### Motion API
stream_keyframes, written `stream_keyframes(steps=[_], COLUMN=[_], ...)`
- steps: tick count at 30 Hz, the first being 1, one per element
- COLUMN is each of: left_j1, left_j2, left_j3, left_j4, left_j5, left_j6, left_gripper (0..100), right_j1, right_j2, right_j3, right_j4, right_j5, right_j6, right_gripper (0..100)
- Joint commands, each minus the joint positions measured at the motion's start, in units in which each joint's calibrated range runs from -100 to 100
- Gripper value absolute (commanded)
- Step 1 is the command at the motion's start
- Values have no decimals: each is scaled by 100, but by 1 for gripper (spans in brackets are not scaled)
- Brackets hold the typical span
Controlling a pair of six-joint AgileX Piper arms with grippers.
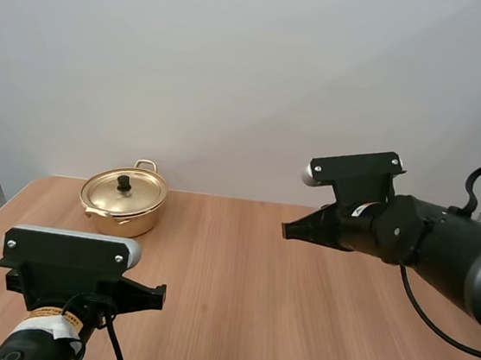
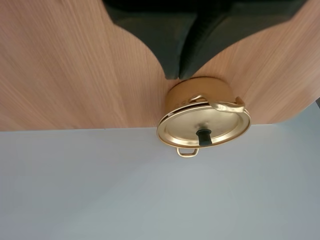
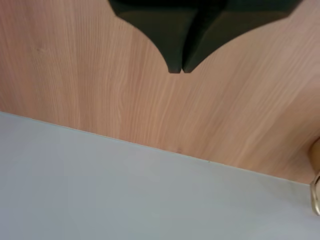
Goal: Open the pot, put the car inside, and close it
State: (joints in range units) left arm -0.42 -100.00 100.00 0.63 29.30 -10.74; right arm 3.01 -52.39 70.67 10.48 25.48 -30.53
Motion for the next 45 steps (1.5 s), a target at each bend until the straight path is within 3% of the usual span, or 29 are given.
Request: stream_keyframes(steps=[1,6,18,28,37,45], left_j1=[1,1,1,1,1,1], left_j2=[0,0,0,0,0,0], left_j3=[0,0,0,0,0,0], left_j4=[6,6,6,6,6,6], left_j5=[-2,-2,-2,-2,-2,-2], left_j6=[5,5,5,5,5,5], left_gripper=[0,0,0,0,0,0], right_j1=[49,64,-129,-129,-267,-339], right_j2=[-580,-1515,-3240,-4672,-4761,-4761], right_j3=[268,861,2061,2933,2933,2933], right_j4=[-473,-1084,-861,-706,-655,-647], right_j5=[-8,178,349,353,611,611], right_j6=[-4,-4,709,709,1496,1505], right_gripper=[0,0,0,0,0,0])
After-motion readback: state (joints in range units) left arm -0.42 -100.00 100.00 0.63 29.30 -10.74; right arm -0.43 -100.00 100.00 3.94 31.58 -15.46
